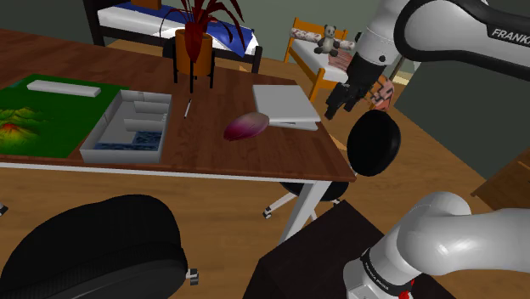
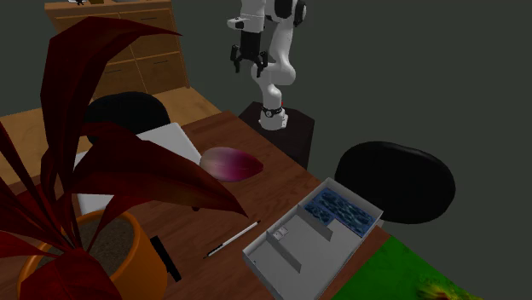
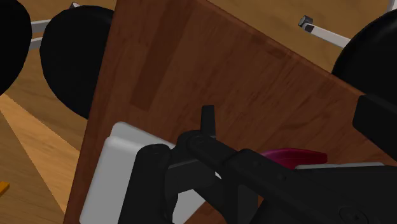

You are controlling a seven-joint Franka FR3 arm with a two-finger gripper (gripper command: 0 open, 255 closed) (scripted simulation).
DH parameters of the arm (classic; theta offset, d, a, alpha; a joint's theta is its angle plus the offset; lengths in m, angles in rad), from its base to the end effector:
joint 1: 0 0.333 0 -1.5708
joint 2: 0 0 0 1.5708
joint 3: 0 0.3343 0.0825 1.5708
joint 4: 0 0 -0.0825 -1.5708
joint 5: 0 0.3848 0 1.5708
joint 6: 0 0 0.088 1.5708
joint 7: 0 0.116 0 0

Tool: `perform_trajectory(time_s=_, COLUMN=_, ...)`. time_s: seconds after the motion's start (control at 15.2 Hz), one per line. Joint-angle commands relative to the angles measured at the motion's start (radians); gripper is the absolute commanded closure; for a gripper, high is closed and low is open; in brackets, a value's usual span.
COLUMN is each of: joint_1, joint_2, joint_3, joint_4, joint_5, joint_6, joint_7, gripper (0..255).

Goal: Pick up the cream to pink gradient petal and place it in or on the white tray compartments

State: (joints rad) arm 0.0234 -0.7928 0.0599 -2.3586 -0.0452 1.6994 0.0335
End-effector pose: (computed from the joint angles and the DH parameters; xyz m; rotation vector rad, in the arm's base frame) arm 0.3060 0.0271 0.6074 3.0529 0.0574 0.2093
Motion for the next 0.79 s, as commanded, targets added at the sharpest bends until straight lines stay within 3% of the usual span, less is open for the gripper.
perform_trajectory(time_s=0.0, joint_1=0.000, joint_2=0.000, joint_3=0.000, joint_4=0.000, joint_5=0.000, joint_6=0.000, joint_7=0.000, gripper=0)
perform_trajectory(time_s=0.4, joint_1=-0.005, joint_2=0.172, joint_3=-0.137, joint_4=-0.008, joint_5=0.147, joint_6=0.202, joint_7=-0.023, gripper=0)
perform_trajectory(time_s=0.73, joint_1=0.023, joint_2=0.340, joint_3=-0.254, joint_4=0.014, joint_5=0.323, joint_6=0.344, joint_7=-0.093, gripper=0)
